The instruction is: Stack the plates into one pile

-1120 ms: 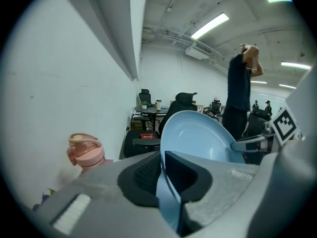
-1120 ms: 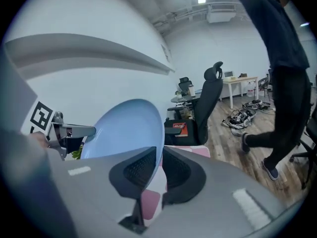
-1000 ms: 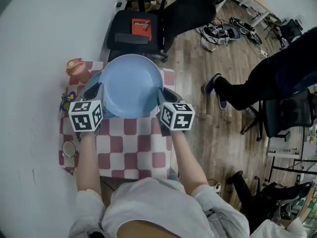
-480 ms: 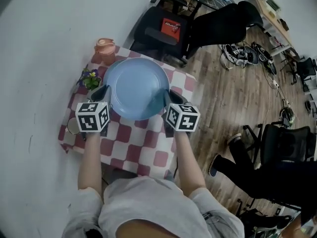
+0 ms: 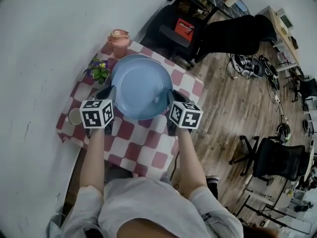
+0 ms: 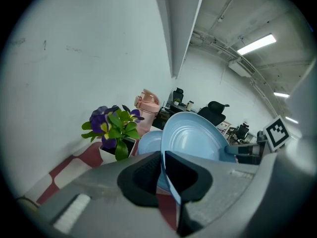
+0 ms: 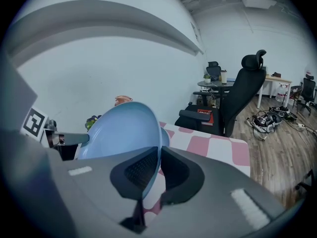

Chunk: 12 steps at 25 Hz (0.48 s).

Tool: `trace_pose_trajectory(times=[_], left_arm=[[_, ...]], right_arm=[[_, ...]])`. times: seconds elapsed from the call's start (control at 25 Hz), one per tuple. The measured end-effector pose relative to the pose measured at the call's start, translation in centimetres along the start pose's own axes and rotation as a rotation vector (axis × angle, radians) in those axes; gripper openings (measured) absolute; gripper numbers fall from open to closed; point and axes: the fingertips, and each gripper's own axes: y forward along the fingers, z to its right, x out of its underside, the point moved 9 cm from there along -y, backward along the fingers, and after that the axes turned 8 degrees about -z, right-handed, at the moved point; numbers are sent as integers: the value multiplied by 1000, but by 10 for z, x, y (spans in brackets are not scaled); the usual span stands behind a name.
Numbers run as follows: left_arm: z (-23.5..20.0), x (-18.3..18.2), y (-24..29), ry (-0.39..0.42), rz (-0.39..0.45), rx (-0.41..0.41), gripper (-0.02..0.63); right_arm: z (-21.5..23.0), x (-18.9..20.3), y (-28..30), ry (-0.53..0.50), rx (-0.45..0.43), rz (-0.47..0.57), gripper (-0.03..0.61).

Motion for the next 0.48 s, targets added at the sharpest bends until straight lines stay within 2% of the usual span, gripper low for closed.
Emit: trace_pose_trajectory(times=[0.32, 0.48], left_arm=[[-21, 0, 19, -157, 19, 2, 32], [-28, 0, 30, -189, 25, -10, 34]], right_arm=[[5, -33, 44, -57, -36, -43, 18], [8, -42, 64, -71, -51, -54, 20]])
